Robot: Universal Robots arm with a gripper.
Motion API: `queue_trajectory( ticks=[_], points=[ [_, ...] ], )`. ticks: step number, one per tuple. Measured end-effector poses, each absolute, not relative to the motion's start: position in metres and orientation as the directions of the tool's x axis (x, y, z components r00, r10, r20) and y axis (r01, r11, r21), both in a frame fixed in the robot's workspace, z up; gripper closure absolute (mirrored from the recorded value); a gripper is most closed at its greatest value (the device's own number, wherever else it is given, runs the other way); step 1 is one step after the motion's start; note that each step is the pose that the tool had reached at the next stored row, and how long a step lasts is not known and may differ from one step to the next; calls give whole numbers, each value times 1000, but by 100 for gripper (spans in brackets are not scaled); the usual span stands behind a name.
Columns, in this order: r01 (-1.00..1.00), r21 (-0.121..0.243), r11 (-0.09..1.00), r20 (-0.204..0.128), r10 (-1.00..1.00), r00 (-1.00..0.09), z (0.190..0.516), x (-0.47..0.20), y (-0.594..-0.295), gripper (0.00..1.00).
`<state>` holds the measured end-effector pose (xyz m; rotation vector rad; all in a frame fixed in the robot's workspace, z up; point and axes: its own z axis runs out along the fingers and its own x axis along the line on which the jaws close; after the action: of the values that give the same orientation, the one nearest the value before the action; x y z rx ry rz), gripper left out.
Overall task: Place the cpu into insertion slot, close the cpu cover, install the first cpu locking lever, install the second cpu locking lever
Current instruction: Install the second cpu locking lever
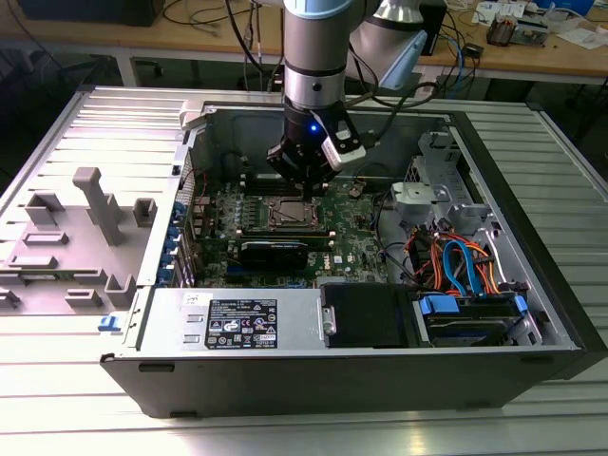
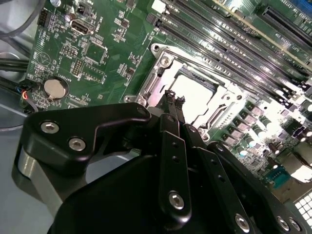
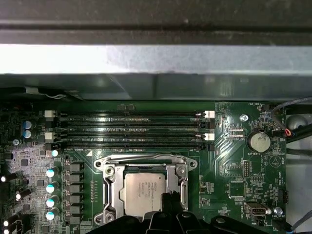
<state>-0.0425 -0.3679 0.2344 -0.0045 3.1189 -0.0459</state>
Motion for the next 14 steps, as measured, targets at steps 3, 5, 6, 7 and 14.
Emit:
queue_trajectory(
  ticks=[3,5,6,7,14],
  points=[
    [-3,-29,1000,-22,-3,-1000,234,-42,-372,89],
    [-2,-29,1000,-22,-3,-1000,234,-43,-376,89],
    [-3,-29,1000,-22,-3,-1000,234,-42,-377,89],
    [-2,-29,1000,-22,-3,-1000,234,-43,-377,89],
    [-3,-29,1000,-22,-3,-1000,234,-42,-380,89]
  ],
)
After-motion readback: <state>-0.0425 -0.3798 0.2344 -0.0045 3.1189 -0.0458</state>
